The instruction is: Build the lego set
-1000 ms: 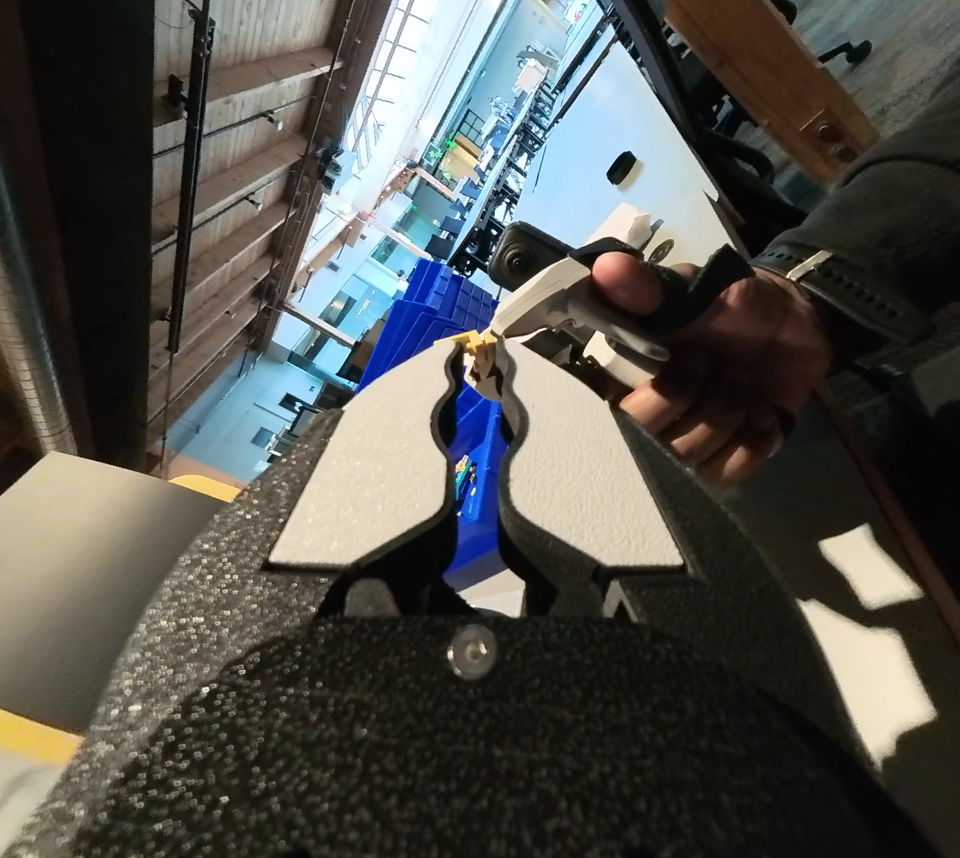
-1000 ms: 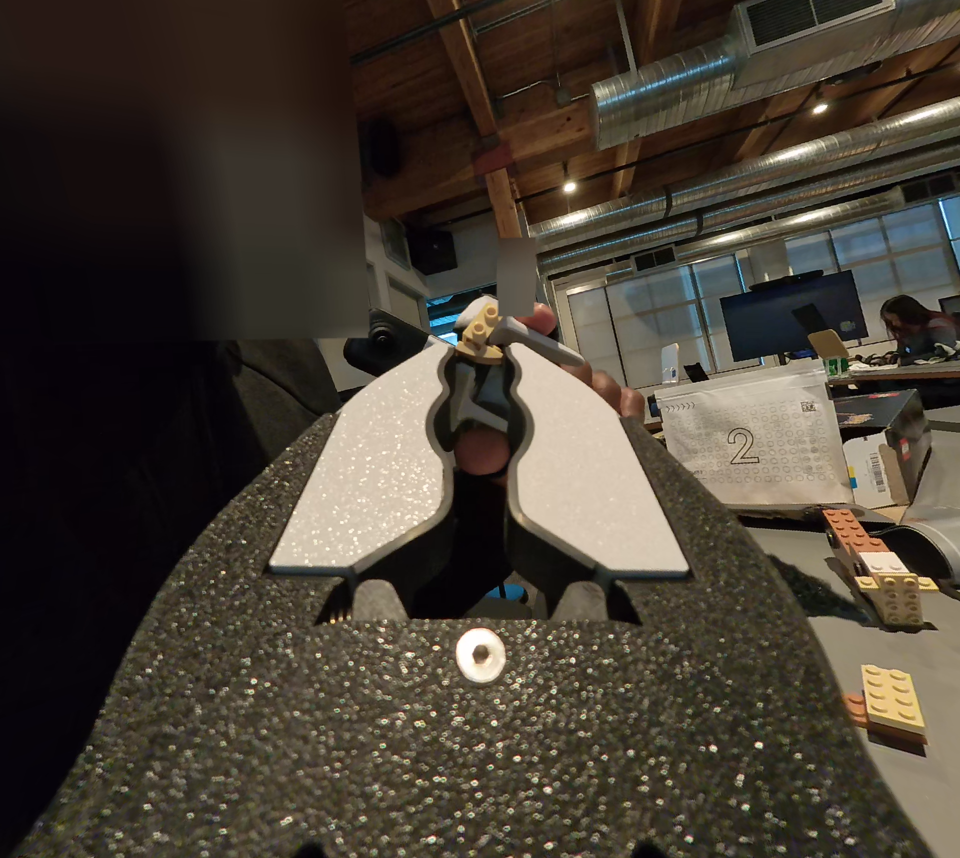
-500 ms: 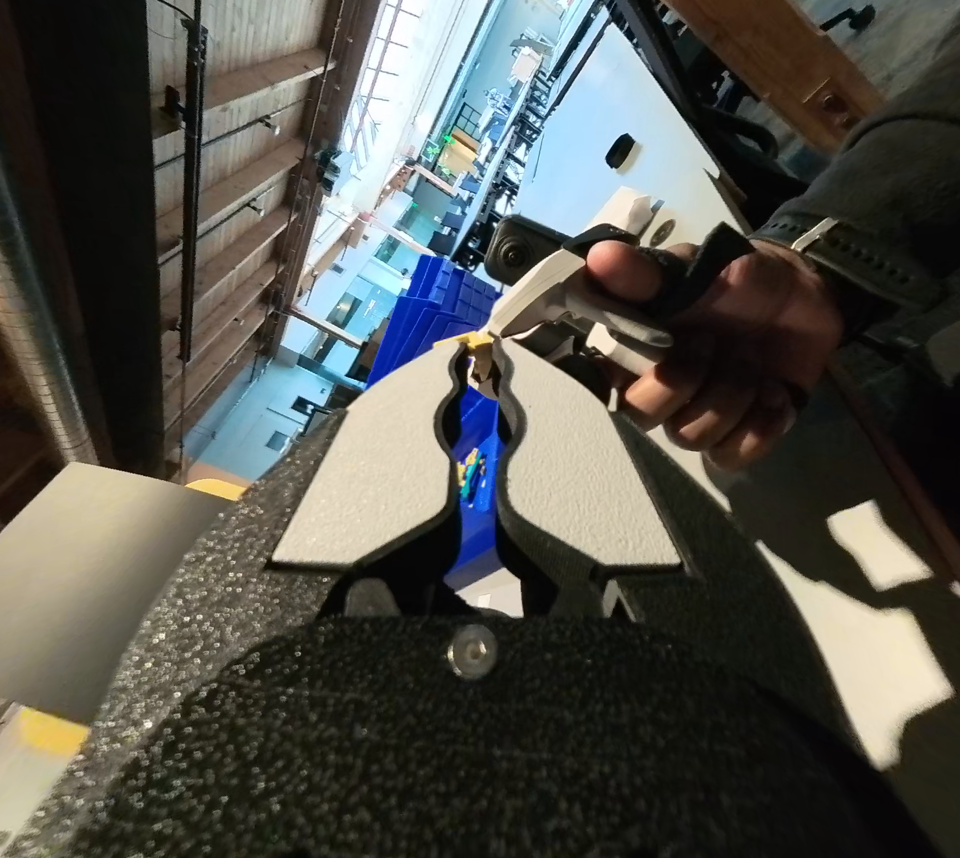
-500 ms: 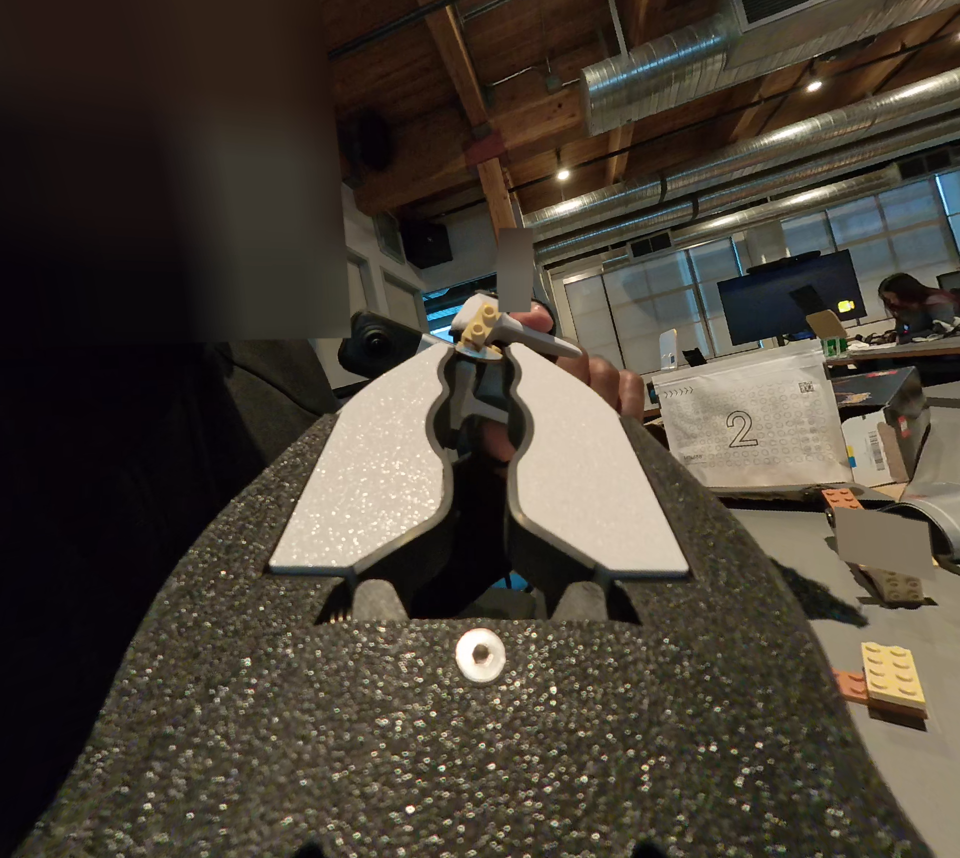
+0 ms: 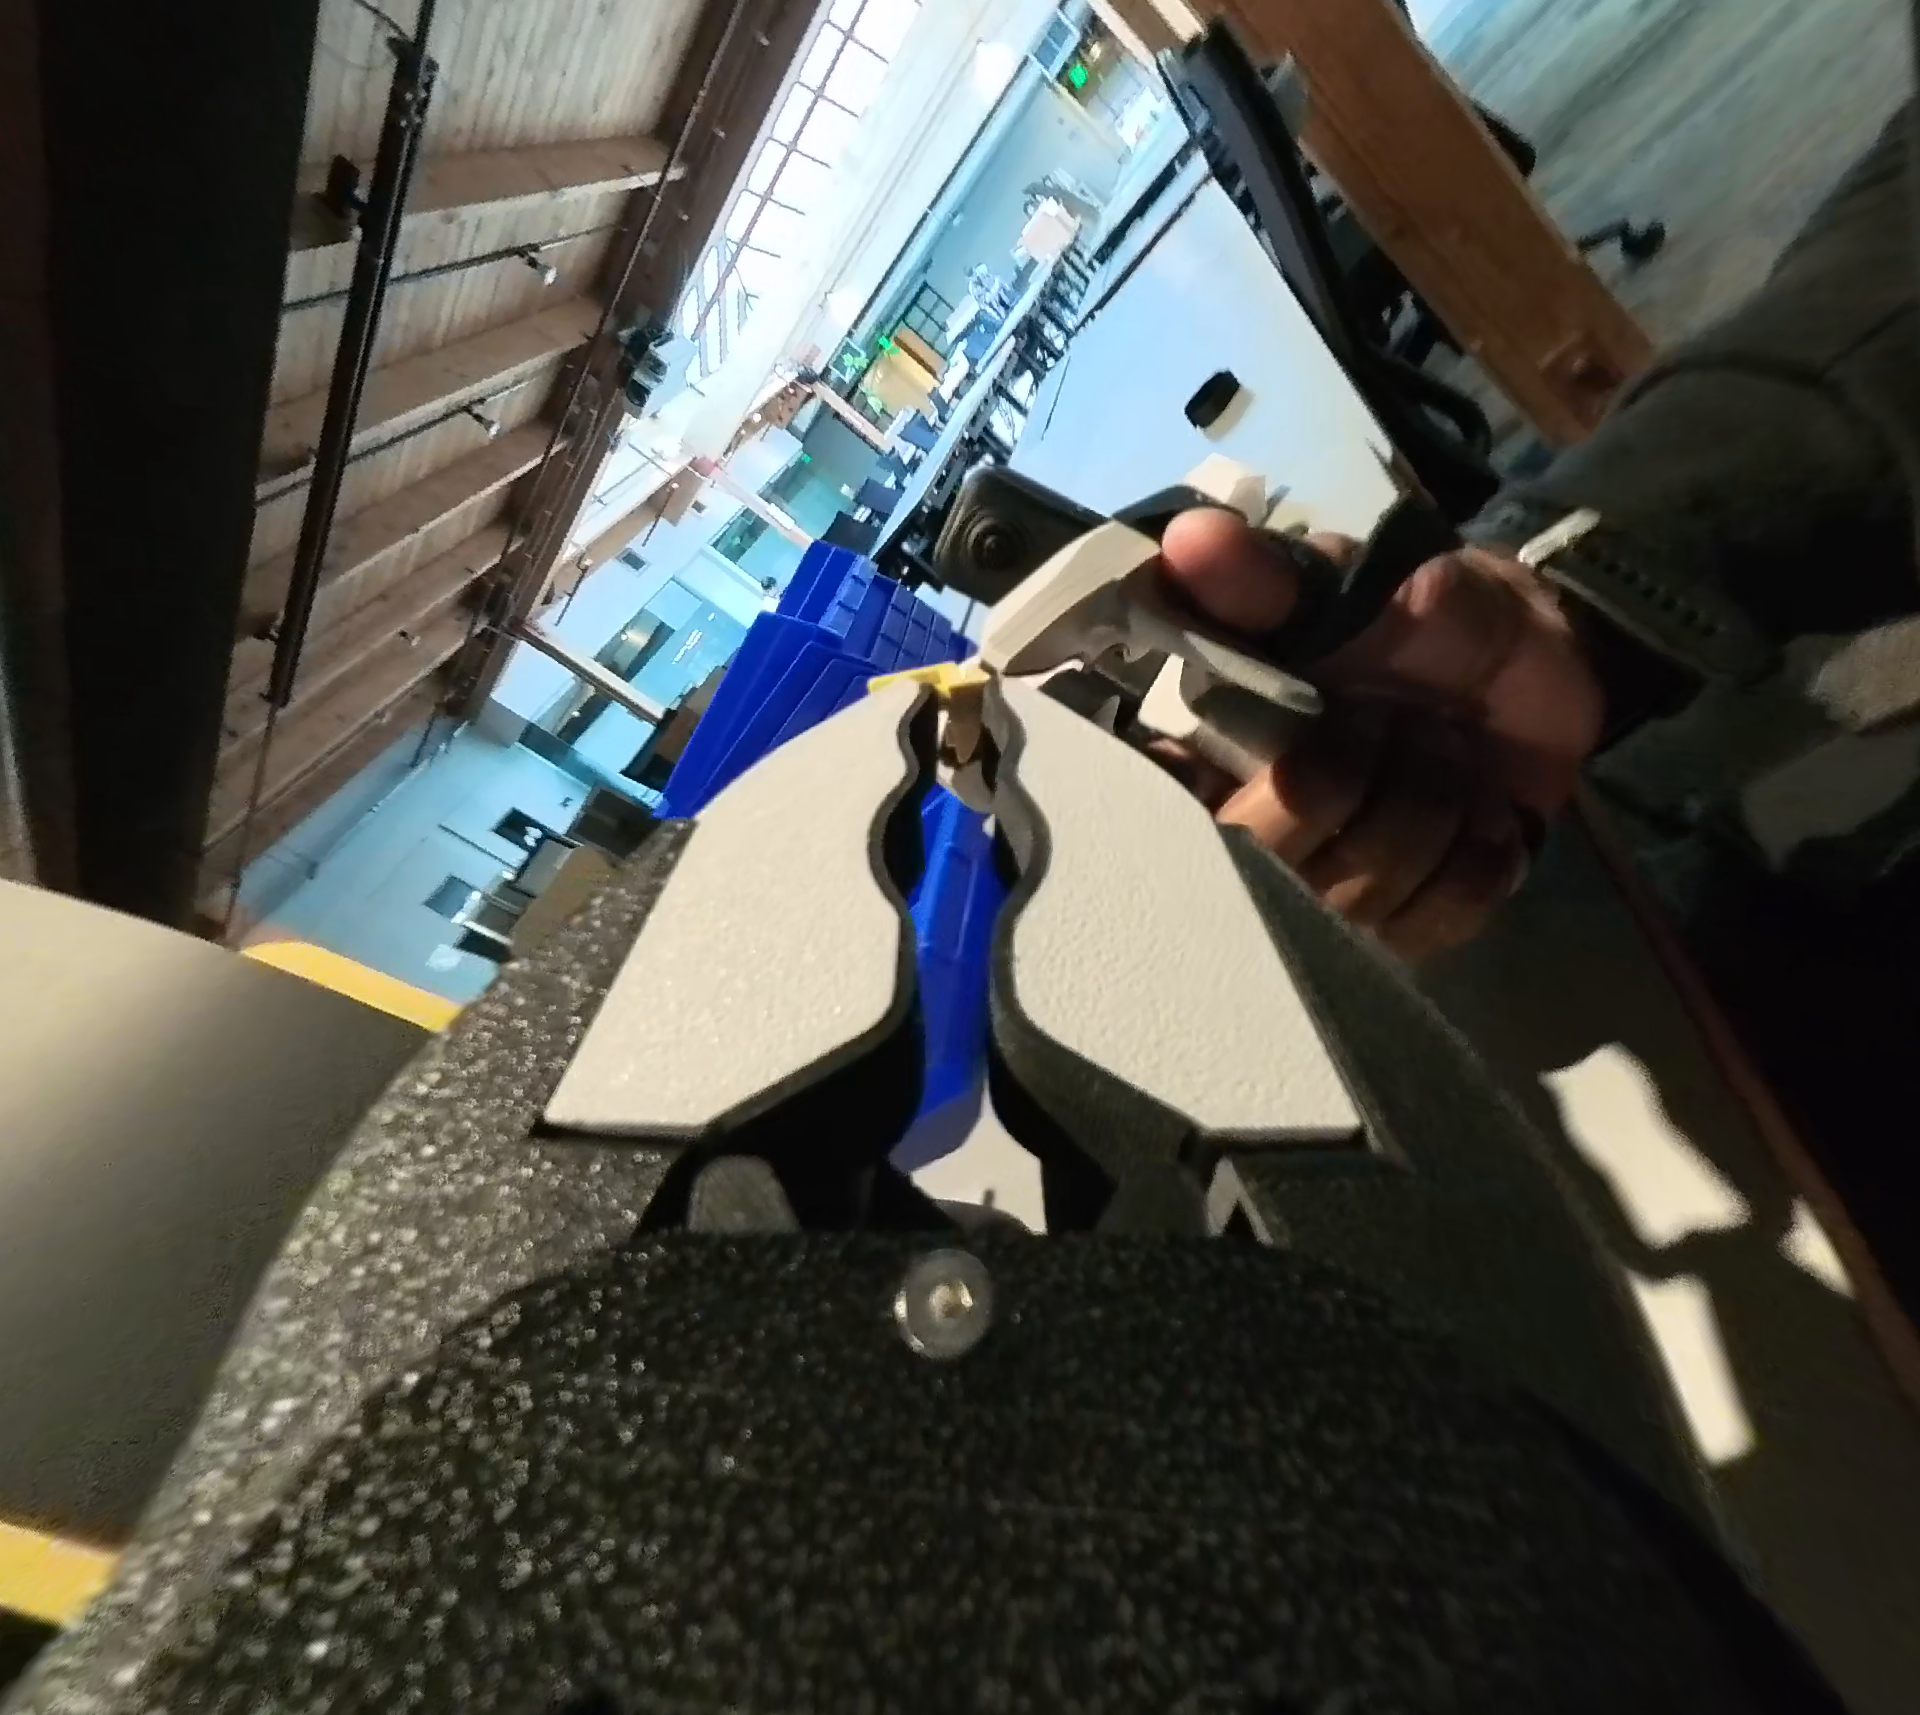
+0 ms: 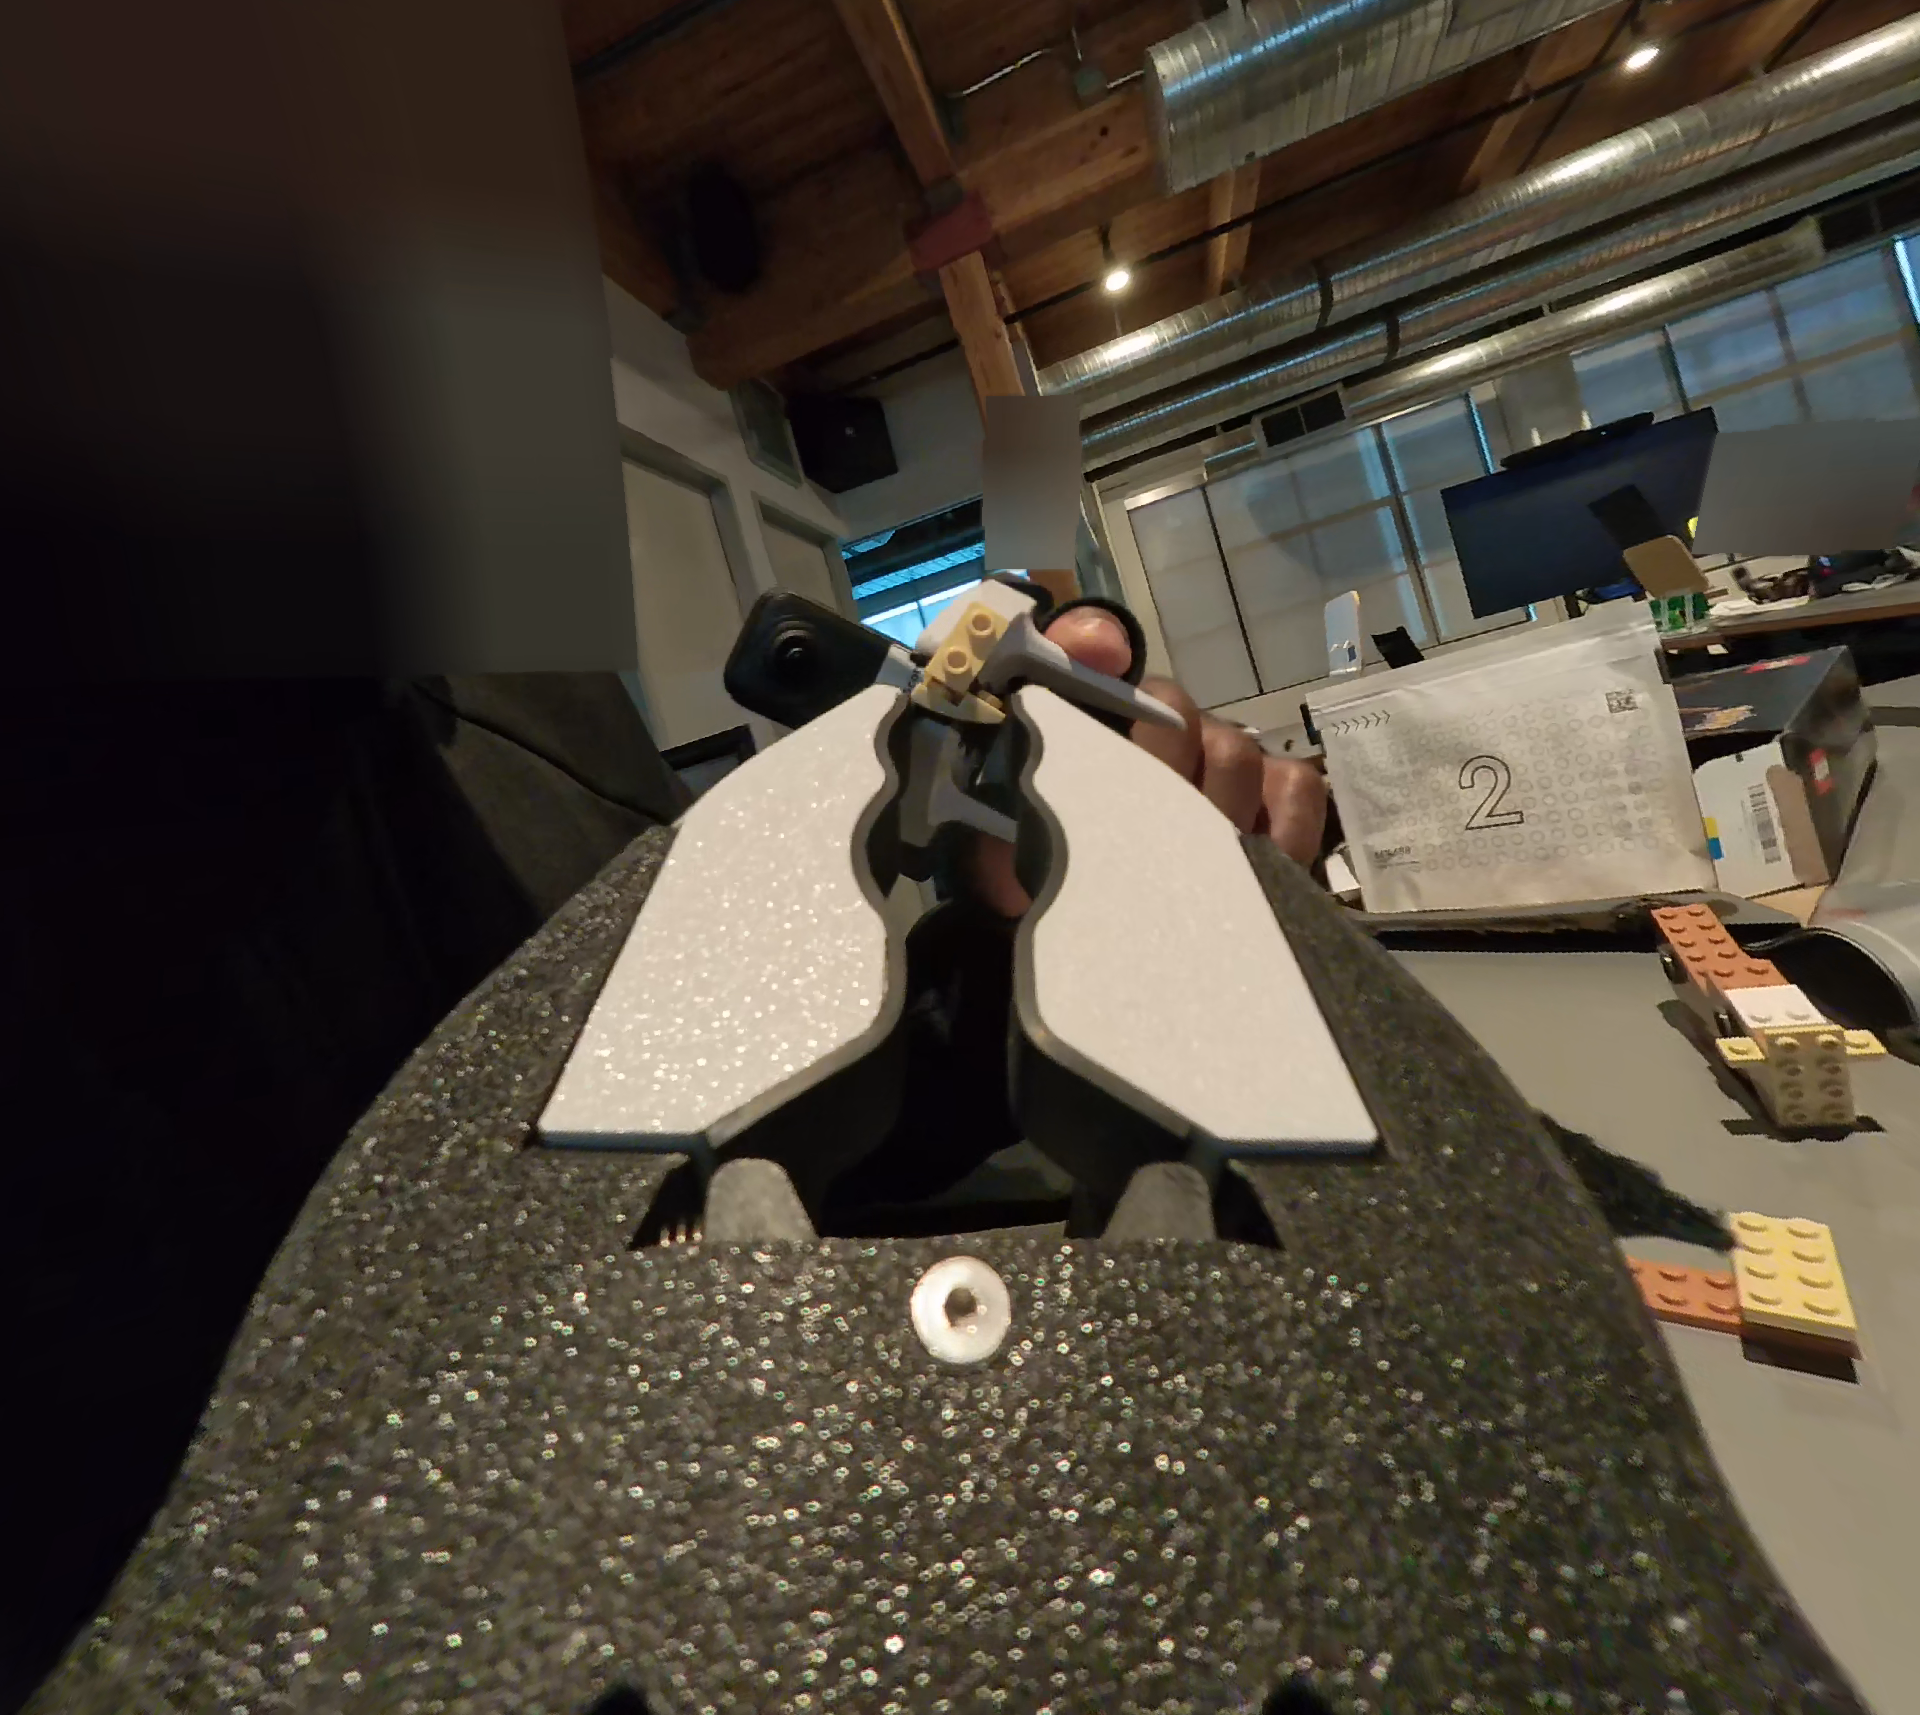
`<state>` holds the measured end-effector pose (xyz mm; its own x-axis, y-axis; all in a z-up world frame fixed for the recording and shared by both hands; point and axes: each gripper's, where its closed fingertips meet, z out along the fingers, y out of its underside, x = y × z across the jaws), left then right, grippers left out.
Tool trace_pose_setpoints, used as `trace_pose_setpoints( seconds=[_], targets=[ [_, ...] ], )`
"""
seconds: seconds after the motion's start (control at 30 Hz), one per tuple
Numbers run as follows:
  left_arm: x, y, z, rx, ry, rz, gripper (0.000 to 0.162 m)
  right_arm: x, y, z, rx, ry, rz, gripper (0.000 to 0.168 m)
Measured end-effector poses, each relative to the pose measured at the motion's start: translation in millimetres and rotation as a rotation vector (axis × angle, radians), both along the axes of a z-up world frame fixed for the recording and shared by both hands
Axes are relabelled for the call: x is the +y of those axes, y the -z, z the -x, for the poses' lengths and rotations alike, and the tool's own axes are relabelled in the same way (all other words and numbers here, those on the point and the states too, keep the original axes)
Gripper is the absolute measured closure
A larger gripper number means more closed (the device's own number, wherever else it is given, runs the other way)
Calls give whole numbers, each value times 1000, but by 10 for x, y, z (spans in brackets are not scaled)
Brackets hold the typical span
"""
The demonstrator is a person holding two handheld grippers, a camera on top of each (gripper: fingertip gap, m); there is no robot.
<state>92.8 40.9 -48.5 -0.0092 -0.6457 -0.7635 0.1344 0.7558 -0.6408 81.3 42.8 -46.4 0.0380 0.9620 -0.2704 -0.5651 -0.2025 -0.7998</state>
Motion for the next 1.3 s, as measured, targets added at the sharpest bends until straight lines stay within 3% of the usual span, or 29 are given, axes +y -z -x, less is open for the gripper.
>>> trace_pose_setpoints(
  seconds=[0.4, 0.53, 0.93, 1.3],
  targets=[
    [97, 0, 16, -36, 46, 320, 154, 95, 52, -31, -50, 73, 20, 145],
    [96, 93, 13, 42, 83, 411, 154, 136, 94, -69, -132, 144, -8, 141],
    [70, 267, 47, 183, 158, 522, 155, 65, 277, -10, -430, 215, -189, 136],
    [70, 370, 51, 237, 183, 549, 155, 104, 360, -11, -476, 240, -220, 141]
  ],
)
